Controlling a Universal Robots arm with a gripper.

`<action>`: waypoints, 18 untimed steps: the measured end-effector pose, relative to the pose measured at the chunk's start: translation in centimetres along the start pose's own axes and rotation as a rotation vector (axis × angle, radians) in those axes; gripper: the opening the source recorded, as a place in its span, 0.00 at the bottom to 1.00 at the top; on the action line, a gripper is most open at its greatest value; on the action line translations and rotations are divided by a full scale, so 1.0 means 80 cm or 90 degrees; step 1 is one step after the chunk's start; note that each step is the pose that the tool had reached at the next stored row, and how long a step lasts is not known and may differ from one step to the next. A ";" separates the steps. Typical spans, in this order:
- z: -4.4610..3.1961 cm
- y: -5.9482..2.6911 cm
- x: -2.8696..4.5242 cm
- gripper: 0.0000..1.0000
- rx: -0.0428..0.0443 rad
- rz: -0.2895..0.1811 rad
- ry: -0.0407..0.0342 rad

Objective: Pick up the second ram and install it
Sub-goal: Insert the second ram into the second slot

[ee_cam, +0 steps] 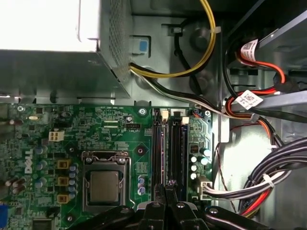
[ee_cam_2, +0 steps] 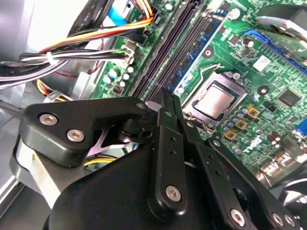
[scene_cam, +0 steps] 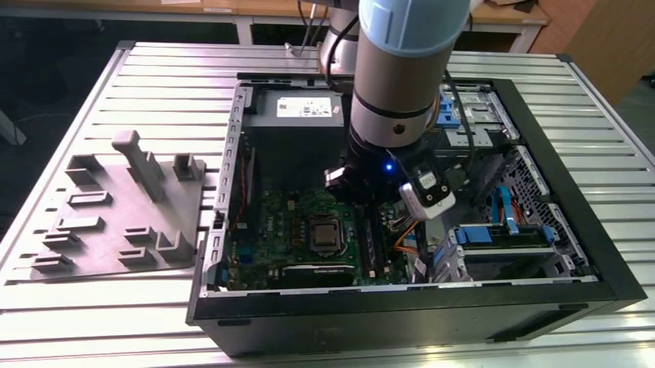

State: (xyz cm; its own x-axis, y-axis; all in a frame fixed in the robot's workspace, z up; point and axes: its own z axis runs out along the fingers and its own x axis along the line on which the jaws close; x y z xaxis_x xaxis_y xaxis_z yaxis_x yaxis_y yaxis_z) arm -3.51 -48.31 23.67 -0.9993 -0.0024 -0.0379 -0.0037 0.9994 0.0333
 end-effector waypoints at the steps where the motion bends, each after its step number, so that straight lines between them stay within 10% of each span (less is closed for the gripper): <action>1: 0.0008 0.000 -0.0002 0.11 -0.0002 0.000 0.0000; 18: 0.0096 0.001 -0.0011 0.11 -0.0113 0.000 -0.0001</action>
State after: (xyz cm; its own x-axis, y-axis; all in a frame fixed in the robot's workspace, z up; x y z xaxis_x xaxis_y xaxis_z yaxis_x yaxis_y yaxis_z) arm -3.39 -48.25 22.91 -0.9993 -0.0018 -0.0381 -0.0037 0.9987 0.0511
